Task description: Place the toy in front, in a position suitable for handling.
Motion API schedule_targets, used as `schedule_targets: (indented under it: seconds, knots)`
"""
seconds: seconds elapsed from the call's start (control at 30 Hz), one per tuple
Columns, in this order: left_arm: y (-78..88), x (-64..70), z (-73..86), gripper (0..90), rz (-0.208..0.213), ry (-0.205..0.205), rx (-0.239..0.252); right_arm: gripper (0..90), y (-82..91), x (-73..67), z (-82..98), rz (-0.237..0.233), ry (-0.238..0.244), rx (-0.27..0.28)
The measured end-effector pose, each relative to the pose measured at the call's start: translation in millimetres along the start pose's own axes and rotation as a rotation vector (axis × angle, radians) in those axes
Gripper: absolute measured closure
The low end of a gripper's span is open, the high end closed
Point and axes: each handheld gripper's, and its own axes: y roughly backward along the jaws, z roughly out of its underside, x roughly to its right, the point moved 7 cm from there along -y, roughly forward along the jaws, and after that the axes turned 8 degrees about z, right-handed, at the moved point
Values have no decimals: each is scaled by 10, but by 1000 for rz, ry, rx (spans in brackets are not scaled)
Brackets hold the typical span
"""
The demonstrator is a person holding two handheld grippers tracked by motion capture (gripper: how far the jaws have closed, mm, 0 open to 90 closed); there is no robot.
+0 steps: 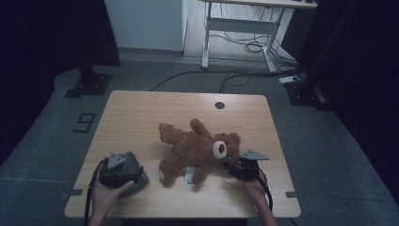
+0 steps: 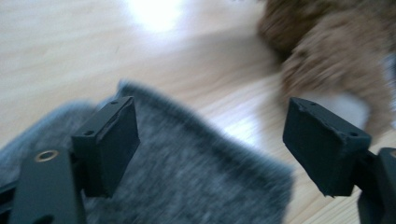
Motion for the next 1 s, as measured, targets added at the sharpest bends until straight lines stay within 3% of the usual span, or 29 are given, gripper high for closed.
schedule_targets:
  seconds: [0.1, 0.2, 0.3, 0.57, 0.7, 0.83, 1.0]
  knots:
    - [-27, -19, 95, 145, -7, 12, -27, 461, 0, 1, 6, -2, -3, -2]
    - [-63, 57, 159, 141, 35, 4, -52, 458, -4, 8, 5, -6, -7, -1]
    - [-92, 100, 194, 130, 49, -14, -74, 457, -6, 8, 6, -6, -10, 0]
    - [-328, 186, 345, 110, 52, -49, -161, 450, -6, 10, 11, -7, -12, -2]
    - [-386, 165, 393, 116, 32, -70, -174, 449, -7, 11, 11, -9, -14, -2]
    - [-351, 109, 388, 227, 16, -52, -155, 448, -6, 11, 12, -8, -13, -2]
    - [-300, -2, 382, 517, 2, -9, -106, 447, -8, 13, 13, -9, -15, -2]
